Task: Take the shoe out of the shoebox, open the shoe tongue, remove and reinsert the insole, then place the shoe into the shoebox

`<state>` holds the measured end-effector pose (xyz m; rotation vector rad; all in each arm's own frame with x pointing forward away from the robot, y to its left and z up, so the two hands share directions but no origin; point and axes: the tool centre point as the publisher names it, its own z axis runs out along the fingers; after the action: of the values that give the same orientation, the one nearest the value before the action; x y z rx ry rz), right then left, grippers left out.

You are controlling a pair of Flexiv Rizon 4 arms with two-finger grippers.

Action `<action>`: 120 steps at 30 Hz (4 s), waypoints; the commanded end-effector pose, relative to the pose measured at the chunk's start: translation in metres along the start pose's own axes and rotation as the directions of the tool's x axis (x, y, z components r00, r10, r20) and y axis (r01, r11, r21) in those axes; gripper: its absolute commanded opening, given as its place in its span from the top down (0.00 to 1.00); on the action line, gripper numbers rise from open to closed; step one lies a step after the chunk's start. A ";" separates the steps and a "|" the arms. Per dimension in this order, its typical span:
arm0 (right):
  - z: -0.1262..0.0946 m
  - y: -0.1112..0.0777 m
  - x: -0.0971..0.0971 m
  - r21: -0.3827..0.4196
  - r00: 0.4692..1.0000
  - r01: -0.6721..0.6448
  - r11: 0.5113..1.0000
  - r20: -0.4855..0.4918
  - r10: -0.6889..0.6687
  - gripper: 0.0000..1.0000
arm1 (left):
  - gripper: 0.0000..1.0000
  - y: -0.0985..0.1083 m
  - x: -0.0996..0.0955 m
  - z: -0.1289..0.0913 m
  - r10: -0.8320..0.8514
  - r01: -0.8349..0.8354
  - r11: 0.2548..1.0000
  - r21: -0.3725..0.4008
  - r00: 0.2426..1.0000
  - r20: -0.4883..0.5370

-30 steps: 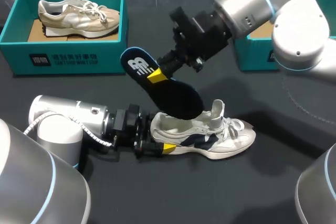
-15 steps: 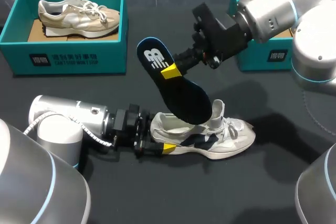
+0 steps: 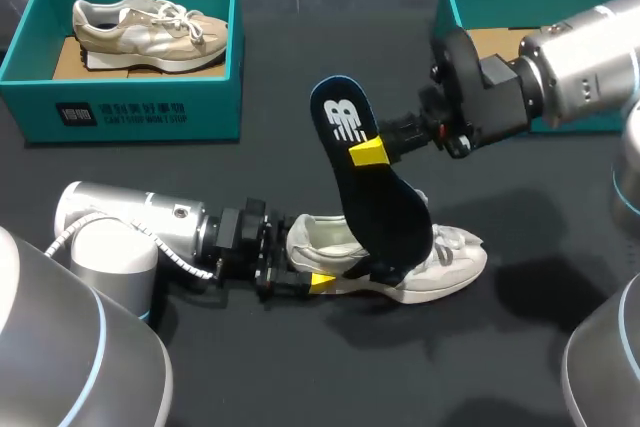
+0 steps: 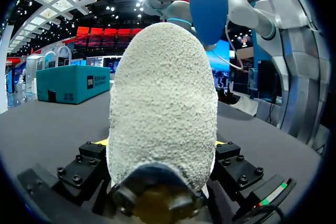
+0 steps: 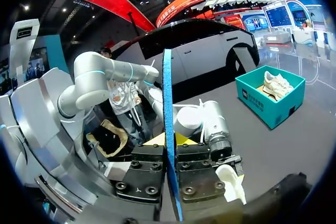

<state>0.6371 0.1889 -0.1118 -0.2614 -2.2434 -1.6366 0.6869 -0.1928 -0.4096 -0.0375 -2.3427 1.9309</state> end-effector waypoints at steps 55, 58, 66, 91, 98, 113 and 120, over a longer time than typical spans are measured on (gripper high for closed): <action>-0.051 -0.017 0.049 -0.267 0.992 -0.113 0.957 0.019 0.123 1.00 | 0.00 -0.012 0.005 -0.013 -0.004 0.000 0.999 -0.052 0.998 -0.068; -0.051 -0.017 0.049 -0.267 0.992 -0.113 0.957 0.019 0.123 1.00 | 0.00 -0.015 0.003 -0.019 0.001 -0.006 0.997 -0.079 0.998 -0.059; -0.051 -0.017 0.049 -0.267 0.992 -0.113 0.957 0.019 0.123 1.00 | 0.00 -0.023 0.009 -0.040 0.050 -0.097 0.950 -0.296 0.985 -0.163; -0.051 -0.017 0.049 -0.267 0.992 -0.113 0.957 0.019 0.123 1.00 | 0.00 -0.034 0.018 -0.046 0.086 -0.186 0.796 -0.576 0.977 -0.197; -0.051 -0.017 0.049 -0.267 0.992 -0.113 0.957 0.019 0.123 1.00 | 0.00 -0.051 0.023 -0.044 0.071 -0.105 0.662 -0.742 0.994 -0.077; -0.051 -0.017 0.049 -0.267 0.992 -0.113 0.957 0.019 0.123 1.00 | 0.00 -0.051 0.017 -0.040 0.029 -0.080 0.567 -0.820 0.997 -0.077; -0.051 -0.017 0.049 -0.267 0.992 -0.113 0.957 0.019 0.123 1.00 | 0.00 -0.055 0.009 -0.038 0.024 -0.016 0.453 -0.892 1.000 -0.005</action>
<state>0.5954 0.1318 -0.0943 -0.4819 -1.9847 -1.8780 0.6839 -0.1546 -0.3509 -0.1378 -3.0094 0.6208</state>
